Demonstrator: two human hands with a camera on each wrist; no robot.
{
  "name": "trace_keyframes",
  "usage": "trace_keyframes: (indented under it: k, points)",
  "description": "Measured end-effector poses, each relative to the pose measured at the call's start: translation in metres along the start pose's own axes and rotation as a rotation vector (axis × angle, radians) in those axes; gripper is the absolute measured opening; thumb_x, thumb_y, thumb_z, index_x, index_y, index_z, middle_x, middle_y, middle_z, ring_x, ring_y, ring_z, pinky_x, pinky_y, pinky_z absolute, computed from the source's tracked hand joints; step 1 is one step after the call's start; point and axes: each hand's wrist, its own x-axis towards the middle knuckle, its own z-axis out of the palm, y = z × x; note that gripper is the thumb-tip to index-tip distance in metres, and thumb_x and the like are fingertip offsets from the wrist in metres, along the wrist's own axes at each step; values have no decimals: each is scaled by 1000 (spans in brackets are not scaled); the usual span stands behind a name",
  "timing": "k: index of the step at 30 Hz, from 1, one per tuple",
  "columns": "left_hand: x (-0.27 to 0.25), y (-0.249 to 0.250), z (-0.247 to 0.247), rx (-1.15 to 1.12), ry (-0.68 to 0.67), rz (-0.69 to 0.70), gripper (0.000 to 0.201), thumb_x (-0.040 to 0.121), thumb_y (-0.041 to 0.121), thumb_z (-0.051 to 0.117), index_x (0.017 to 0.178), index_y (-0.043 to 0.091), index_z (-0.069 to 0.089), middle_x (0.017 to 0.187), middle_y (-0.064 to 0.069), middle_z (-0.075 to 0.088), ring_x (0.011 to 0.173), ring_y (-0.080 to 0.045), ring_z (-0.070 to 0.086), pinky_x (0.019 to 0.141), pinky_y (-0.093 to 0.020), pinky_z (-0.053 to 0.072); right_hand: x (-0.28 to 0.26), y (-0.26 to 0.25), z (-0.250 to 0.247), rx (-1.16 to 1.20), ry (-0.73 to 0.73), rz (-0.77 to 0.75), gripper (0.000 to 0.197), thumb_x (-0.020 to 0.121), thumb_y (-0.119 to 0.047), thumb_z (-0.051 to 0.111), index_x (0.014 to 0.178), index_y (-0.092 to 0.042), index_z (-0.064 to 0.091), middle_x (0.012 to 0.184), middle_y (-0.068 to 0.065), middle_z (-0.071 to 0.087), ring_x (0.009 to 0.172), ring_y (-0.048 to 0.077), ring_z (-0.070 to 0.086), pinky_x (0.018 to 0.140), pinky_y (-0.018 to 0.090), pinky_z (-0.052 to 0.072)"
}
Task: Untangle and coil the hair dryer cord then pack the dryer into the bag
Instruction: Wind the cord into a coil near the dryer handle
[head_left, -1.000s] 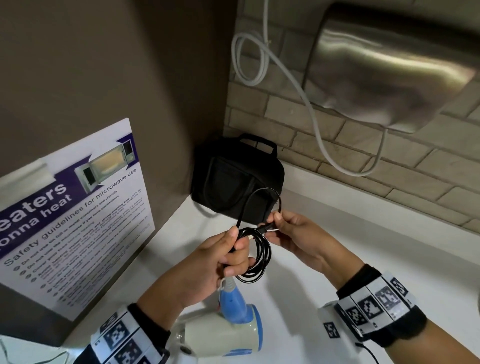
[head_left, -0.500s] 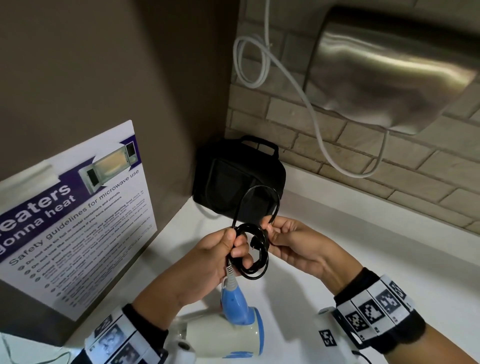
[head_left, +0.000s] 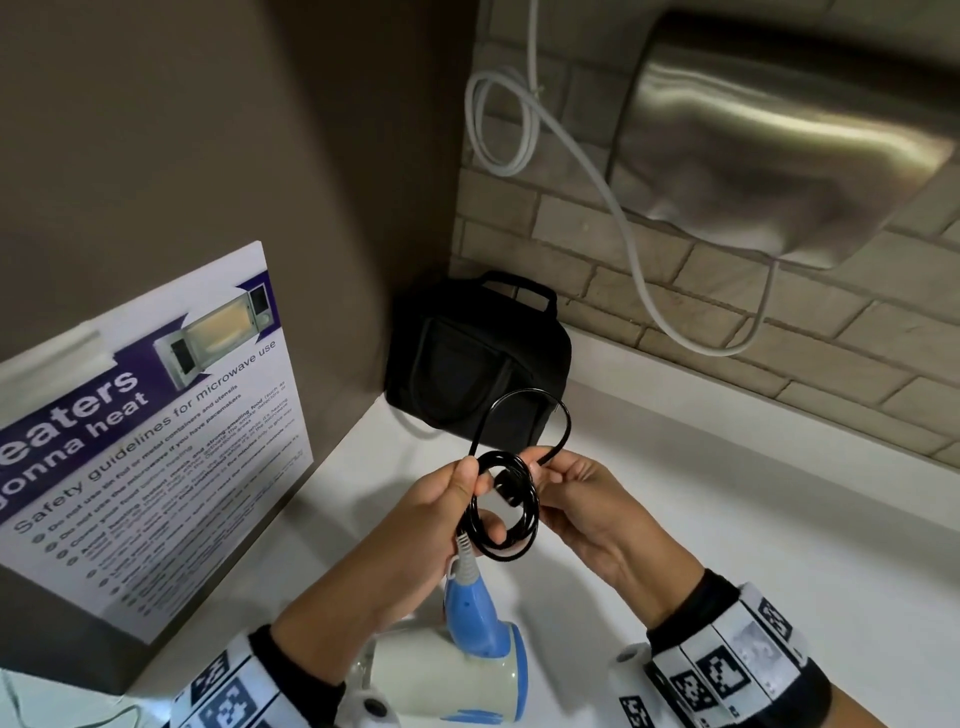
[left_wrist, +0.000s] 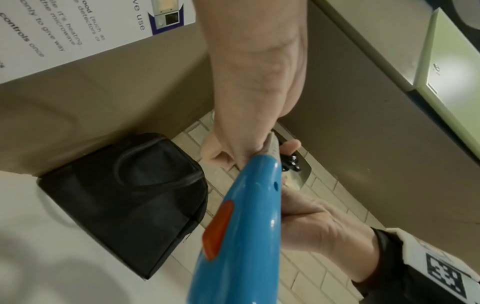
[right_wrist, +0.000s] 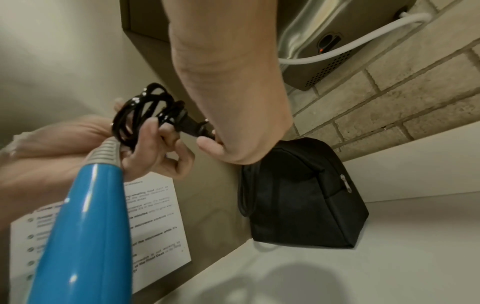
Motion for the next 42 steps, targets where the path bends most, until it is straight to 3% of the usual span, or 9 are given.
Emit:
trace_keyframes:
  k: [9, 15, 20, 24, 27, 30, 35, 38, 42]
  points:
    - [2, -1, -4, -61, 64, 29, 41, 100, 43, 29, 89, 11, 53, 64, -4, 62, 73, -22, 49, 74, -39, 30, -8, 2, 5, 81, -22, 15, 33, 91, 16, 42, 78, -7, 62, 58, -2, 63, 57, 6, 62, 58, 15, 52]
    - [9, -3, -2, 107, 171, 41, 45, 101, 42, 28, 112, 15, 63, 100, -15, 73, 101, -24, 67, 95, -41, 47, -7, 1, 15, 84, -67, 48, 32, 86, 17, 47, 102, -2, 67, 80, 9, 68, 75, 18, 66, 73, 26, 57]
    - [19, 6, 7, 264, 288, 196, 32, 103, 29, 30, 98, 13, 57, 79, -3, 59, 50, 5, 57, 59, -8, 44, -6, -8, 18, 13, 1, 11, 23, 91, 7, 44, 99, -6, 62, 85, 12, 60, 76, 20, 57, 70, 25, 50]
    - [26, -2, 14, 579, 376, 511, 23, 100, 12, 39, 103, -3, 55, 110, -6, 45, 78, 18, 55, 65, 1, 41, -13, -17, 21, 140, -75, 65, 24, 92, -13, 45, 105, -8, 65, 85, 8, 65, 83, 26, 57, 76, 35, 45]
    - [34, -7, 16, 640, 376, 573, 25, 99, 14, 39, 100, -5, 55, 106, -7, 44, 78, 0, 56, 70, -1, 42, -23, -22, 23, 151, -161, -14, 19, 91, -15, 52, 106, -5, 59, 77, 7, 57, 68, 22, 55, 66, 33, 44]
    - [39, -8, 15, 602, 345, 528, 23, 100, 15, 39, 101, -3, 54, 108, -8, 45, 81, -4, 54, 76, -5, 43, -31, -12, 23, -373, -75, -191, 33, 92, -19, 59, 124, -21, 51, 77, -8, 60, 63, 0, 56, 57, 17, 43]
    - [43, 1, 19, 513, 366, 375, 22, 101, 19, 38, 81, 25, 45, 99, -16, 53, 59, 4, 57, 65, -3, 41, -35, 1, 18, -987, -4, -421, 63, 96, -7, 40, 150, -24, 14, 105, -3, 61, 92, 11, 62, 76, 14, 48]
    - [49, 6, 9, 440, 434, 223, 29, 102, 27, 32, 79, 20, 48, 86, -10, 60, 56, 5, 55, 62, -5, 39, -55, 6, 10, -996, -59, -335, 59, 95, -2, 32, 147, -27, 23, 122, -2, 61, 101, 13, 66, 89, 31, 53]
    - [50, 12, -9, -7, 372, 108, 40, 103, 35, 30, 70, 17, 45, 62, 3, 44, 49, 0, 52, 65, -18, 43, -84, 12, -25, -624, 72, -214, 57, 94, 8, 30, 118, -41, 47, 99, -7, 70, 74, 15, 72, 71, 26, 59]
